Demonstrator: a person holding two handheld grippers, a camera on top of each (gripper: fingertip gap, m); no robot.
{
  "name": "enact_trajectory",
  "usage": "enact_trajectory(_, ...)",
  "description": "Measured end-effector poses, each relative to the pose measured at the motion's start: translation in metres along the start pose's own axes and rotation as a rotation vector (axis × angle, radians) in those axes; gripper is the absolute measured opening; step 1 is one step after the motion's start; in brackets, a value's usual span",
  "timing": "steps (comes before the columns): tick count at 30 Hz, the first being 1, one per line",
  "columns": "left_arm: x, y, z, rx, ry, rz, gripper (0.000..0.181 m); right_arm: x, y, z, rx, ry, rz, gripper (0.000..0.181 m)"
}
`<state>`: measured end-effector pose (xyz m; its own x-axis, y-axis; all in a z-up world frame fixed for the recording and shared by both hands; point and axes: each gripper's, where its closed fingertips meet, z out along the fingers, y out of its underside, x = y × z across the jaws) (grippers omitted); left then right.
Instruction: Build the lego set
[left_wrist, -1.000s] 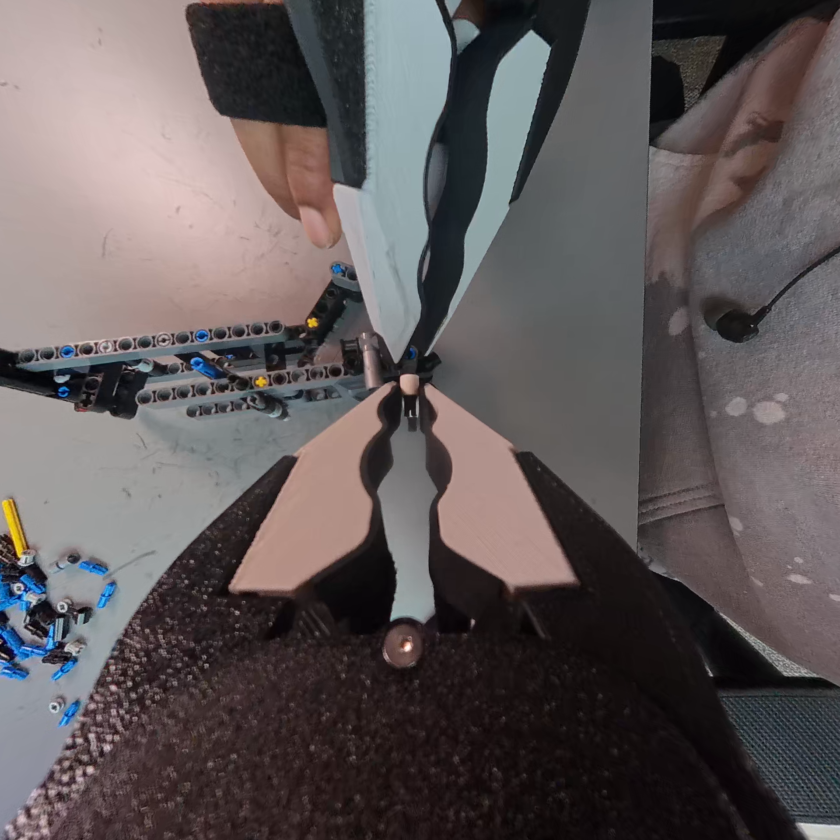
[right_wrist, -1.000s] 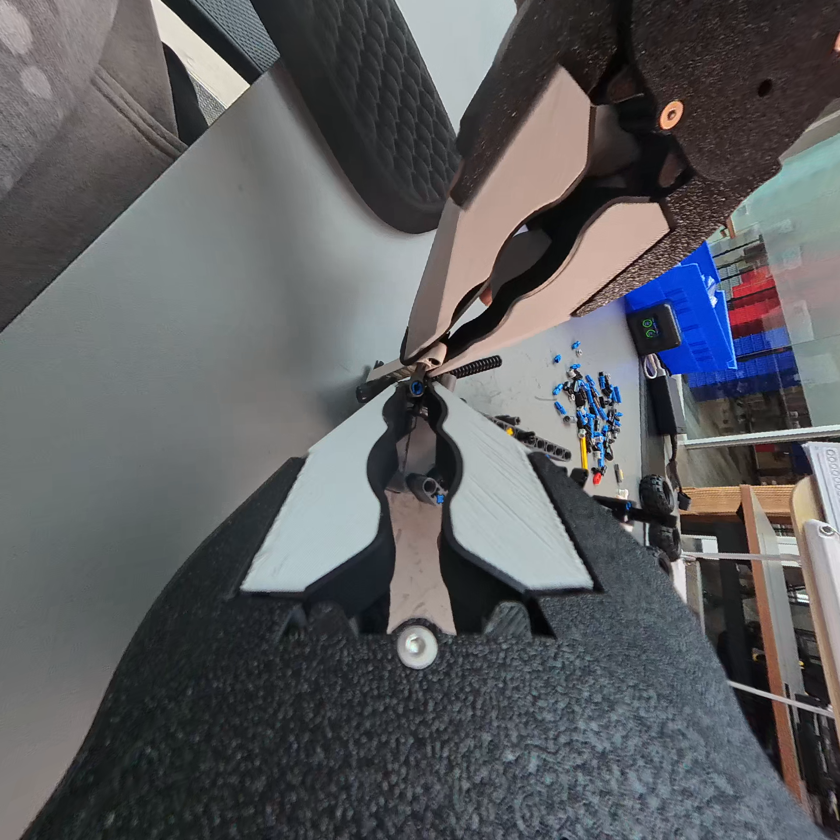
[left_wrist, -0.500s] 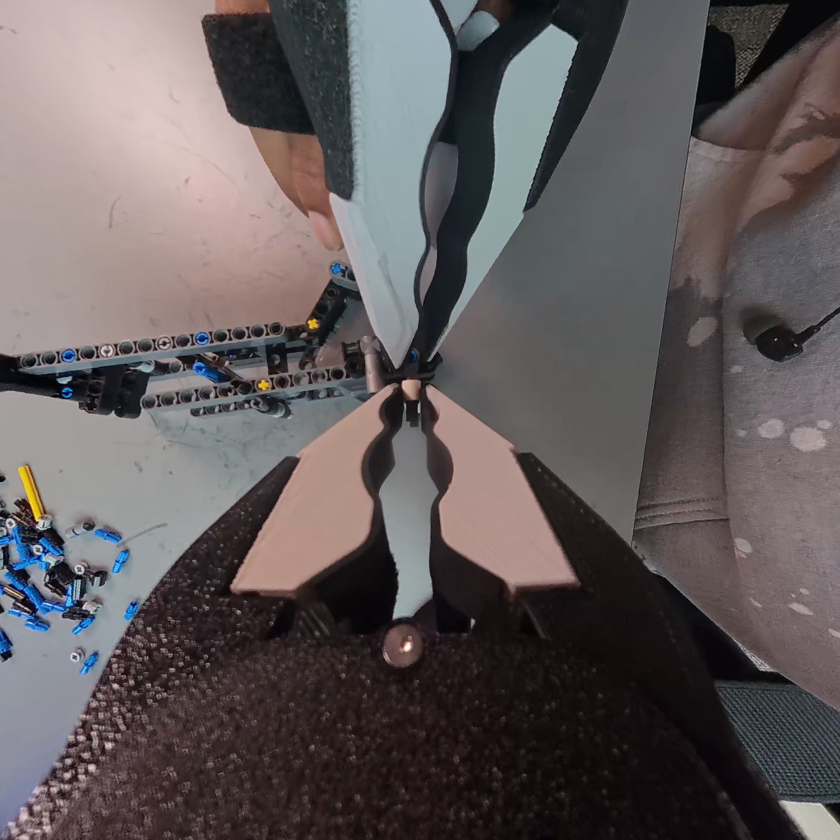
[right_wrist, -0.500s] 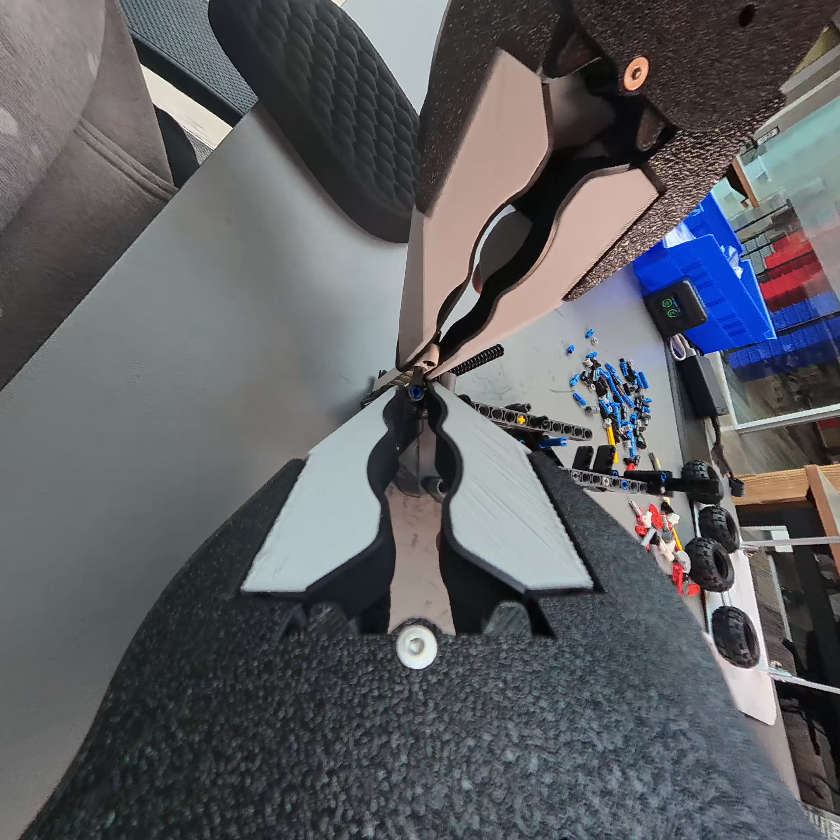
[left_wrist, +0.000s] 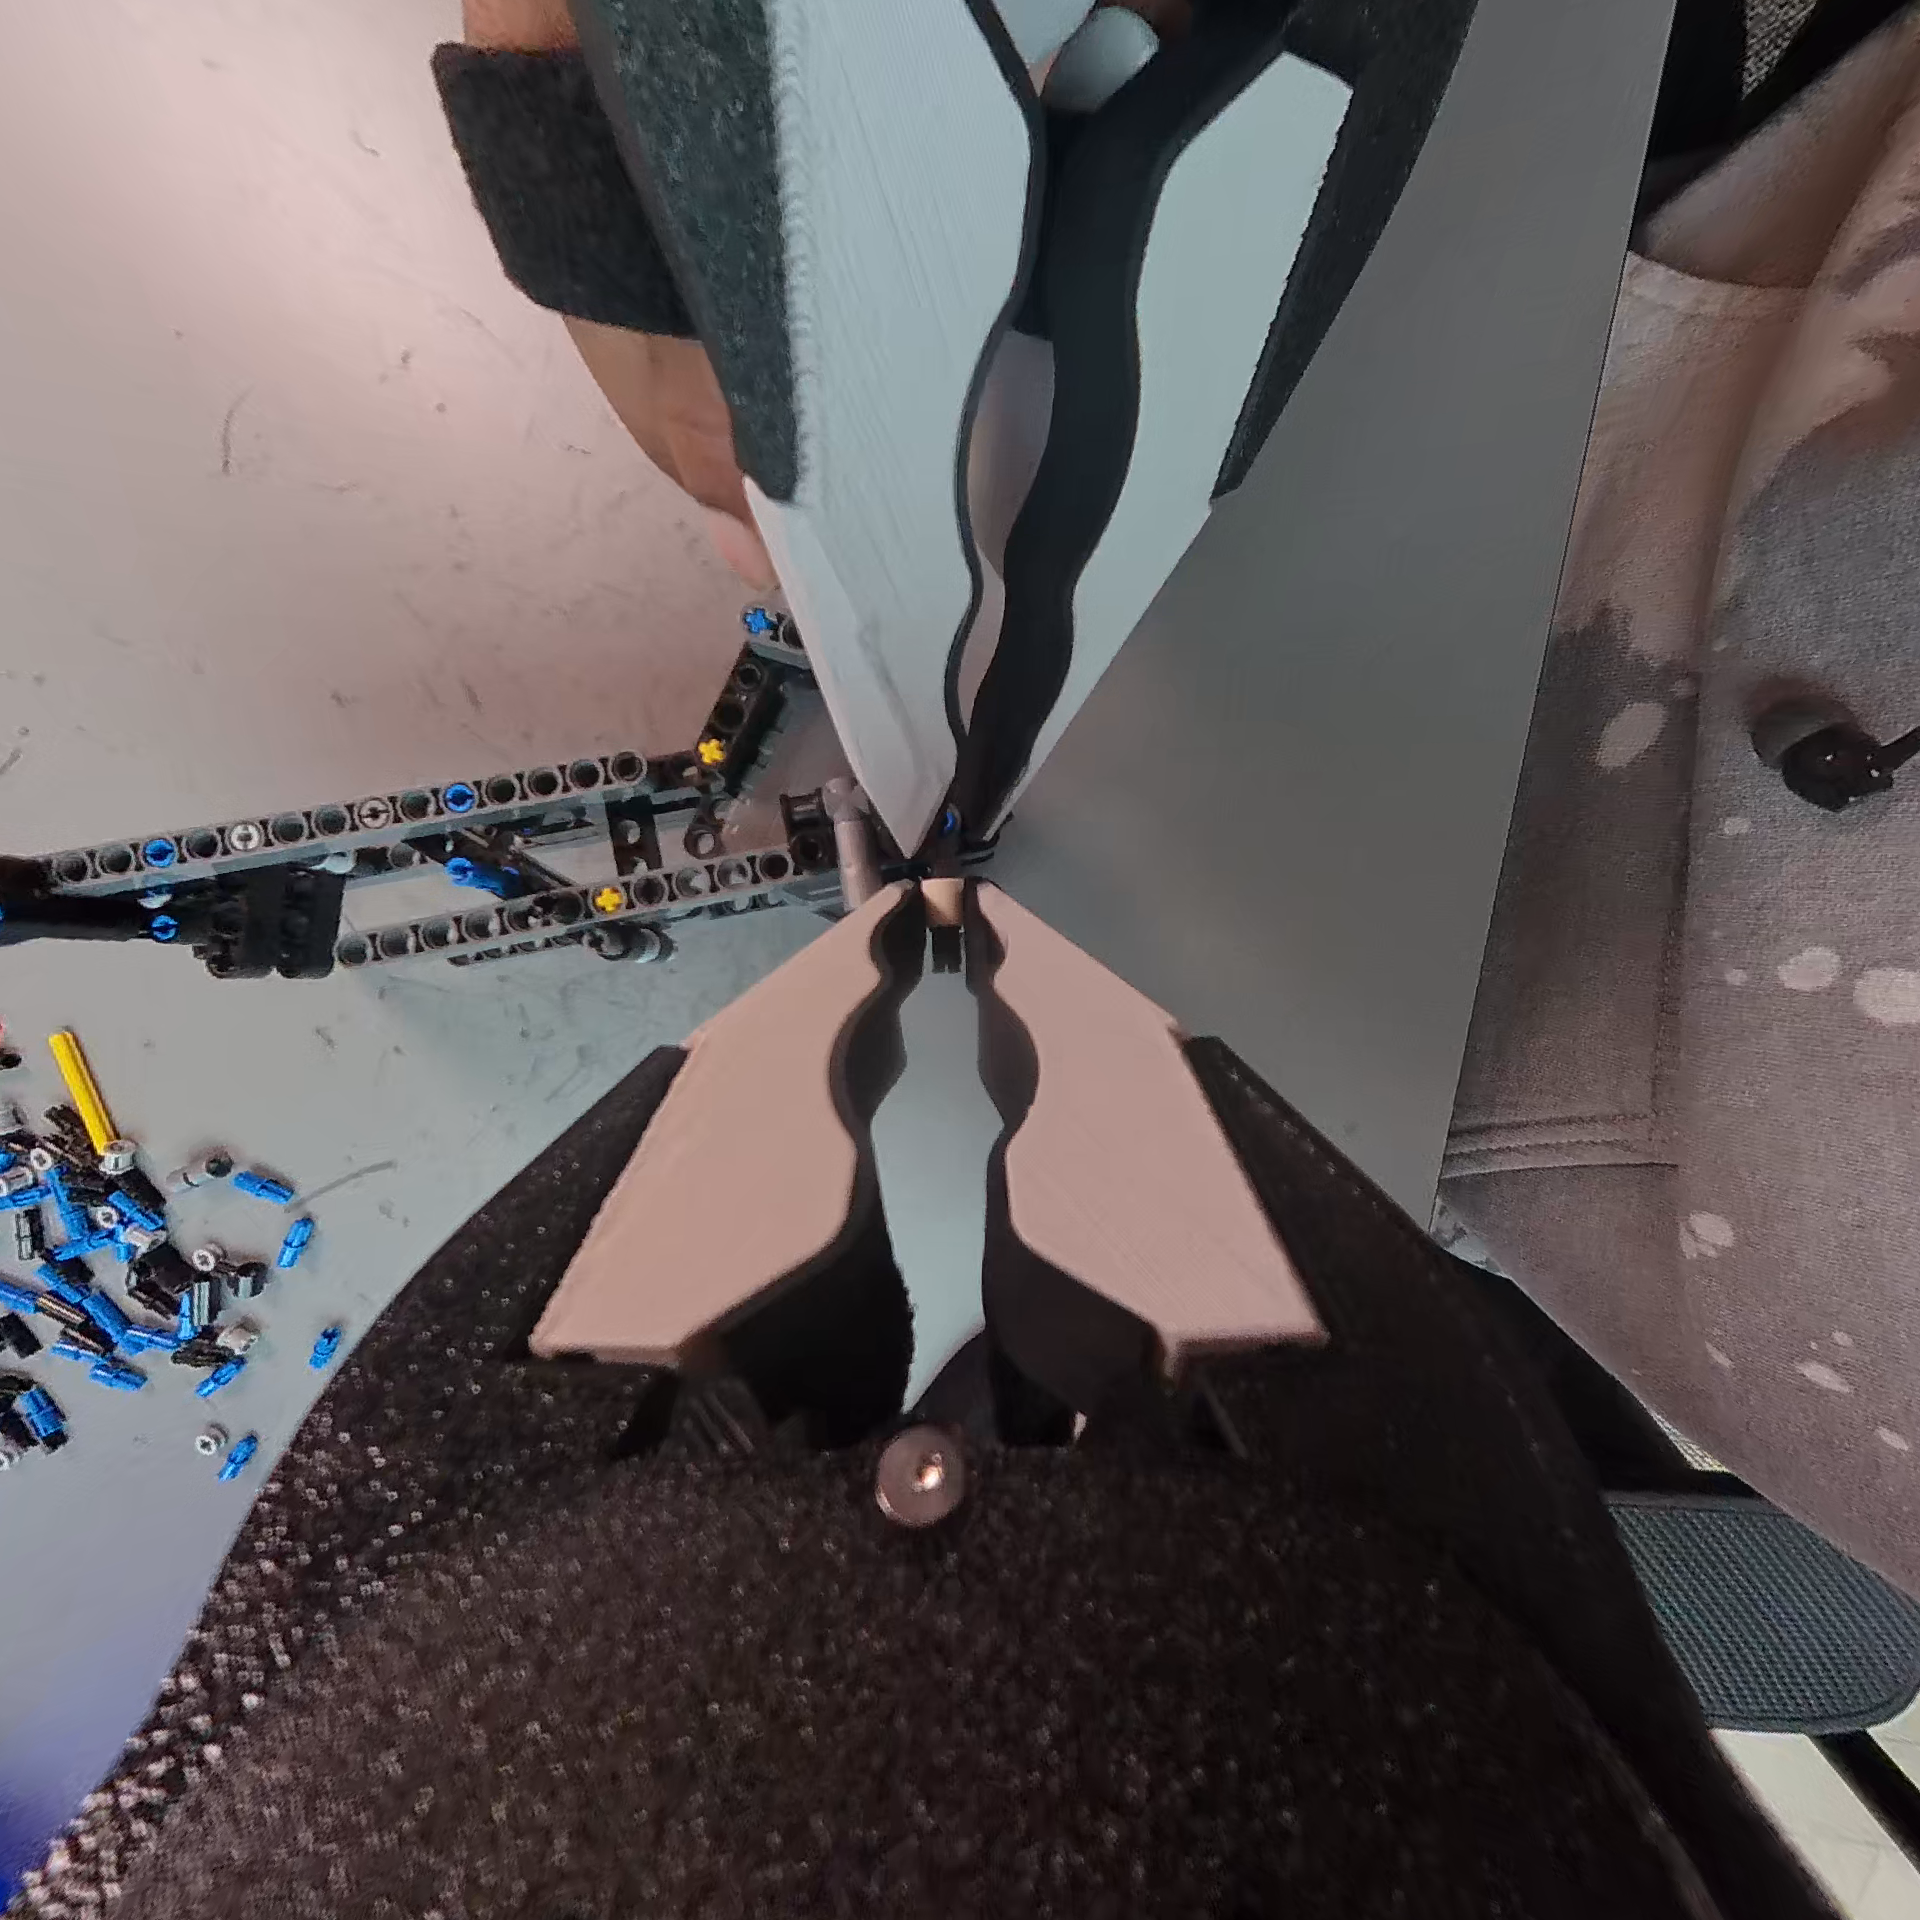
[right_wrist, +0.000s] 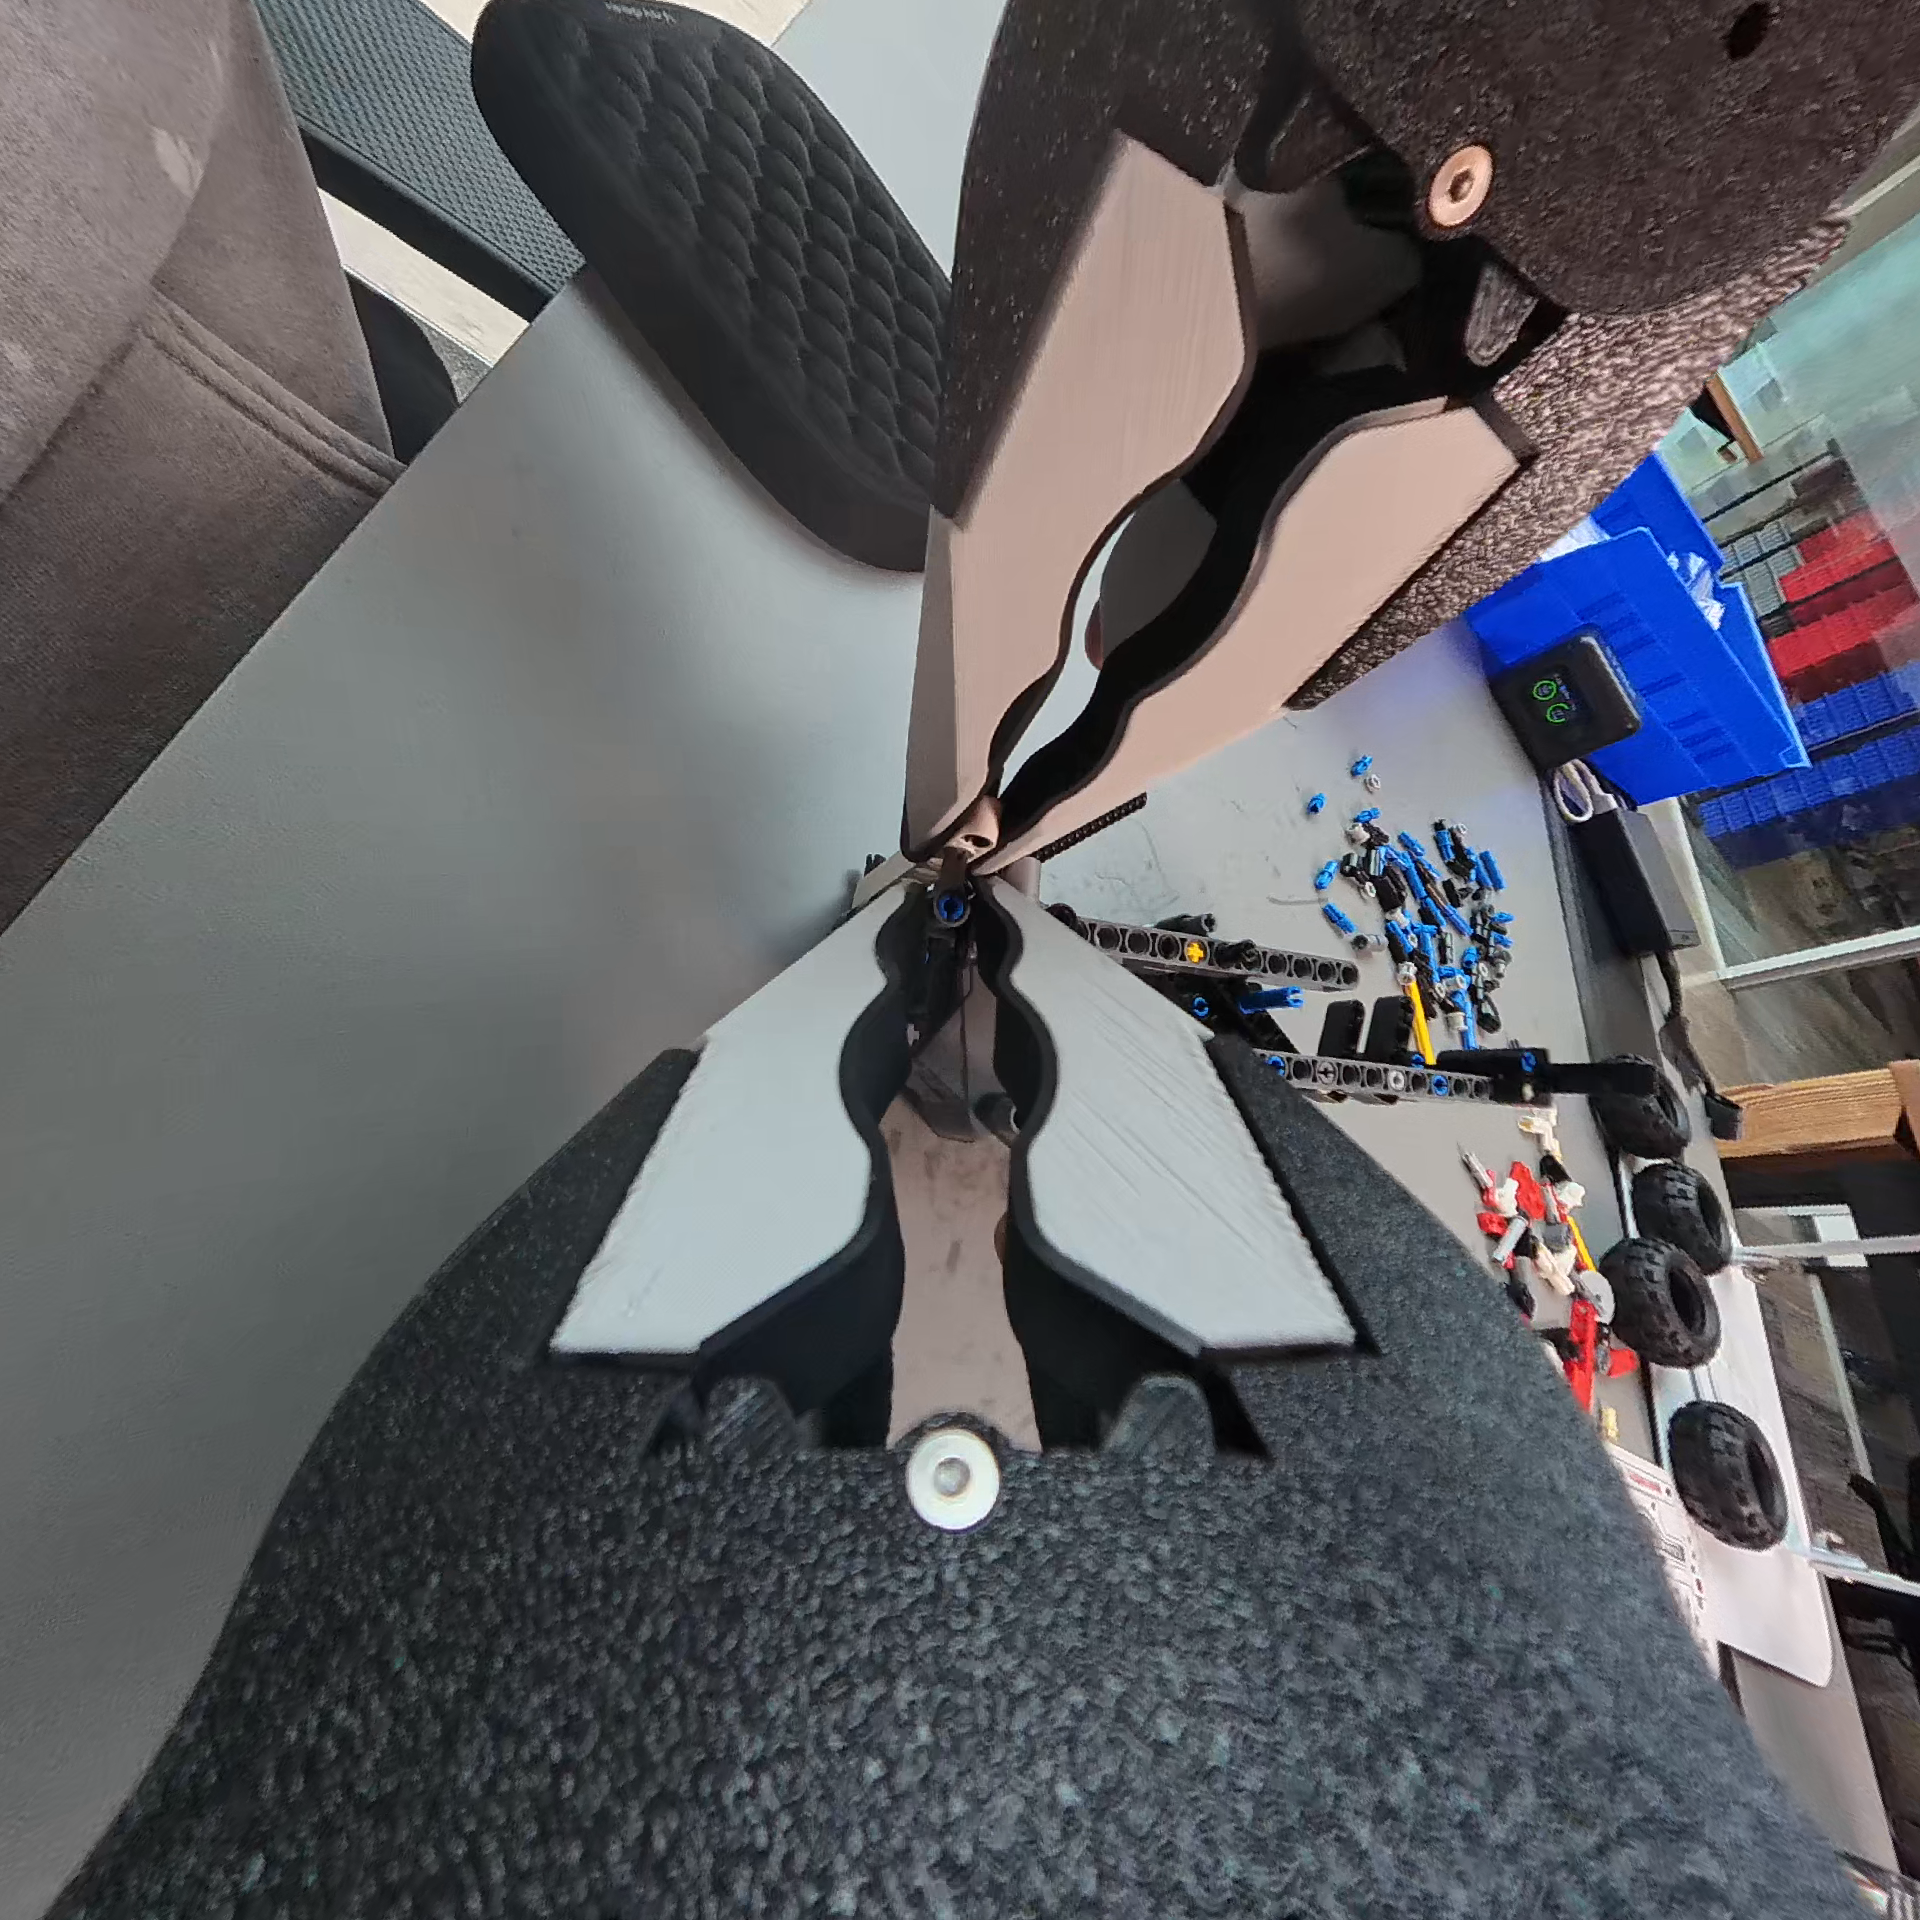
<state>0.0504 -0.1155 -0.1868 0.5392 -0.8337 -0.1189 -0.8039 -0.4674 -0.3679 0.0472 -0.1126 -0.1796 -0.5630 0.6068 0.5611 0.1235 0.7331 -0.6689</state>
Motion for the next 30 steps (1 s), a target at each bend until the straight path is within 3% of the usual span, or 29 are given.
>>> enact_trajectory(2,0.001,-0.002,0.000,0.011,0.012,-0.009,0.007,-0.001,-0.007,-0.001,0.034,-0.007,0.017,0.000)
enact_trajectory(11,0.003,-0.001,0.001,0.067,0.029,-0.048,0.010,0.003,-0.007,-0.004,0.038,0.031,0.011,0.003)
enact_trajectory(15,0.006,0.003,-0.003,0.169,0.021,-0.096,0.043,0.004,0.003,-0.018,0.040,0.024,0.110,0.027)
enact_trajectory(19,0.003,0.011,-0.021,0.398,-0.002,-0.199,0.048,0.009,0.015,-0.026,-0.076,0.139,0.319,0.044)
enact_trajectory(23,-0.008,0.014,-0.042,0.678,-0.059,-0.333,0.058,-0.001,0.010,-0.024,-0.131,0.273,0.717,0.064)
enact_trajectory(27,-0.028,0.007,-0.084,1.044,-0.125,-0.440,0.062,0.006,0.014,-0.018,-0.177,0.500,0.892,0.077)
enact_trajectory(30,-0.043,0.009,-0.114,1.207,-0.211,-0.464,0.069,0.014,0.020,-0.016,-0.226,0.656,0.919,0.076)
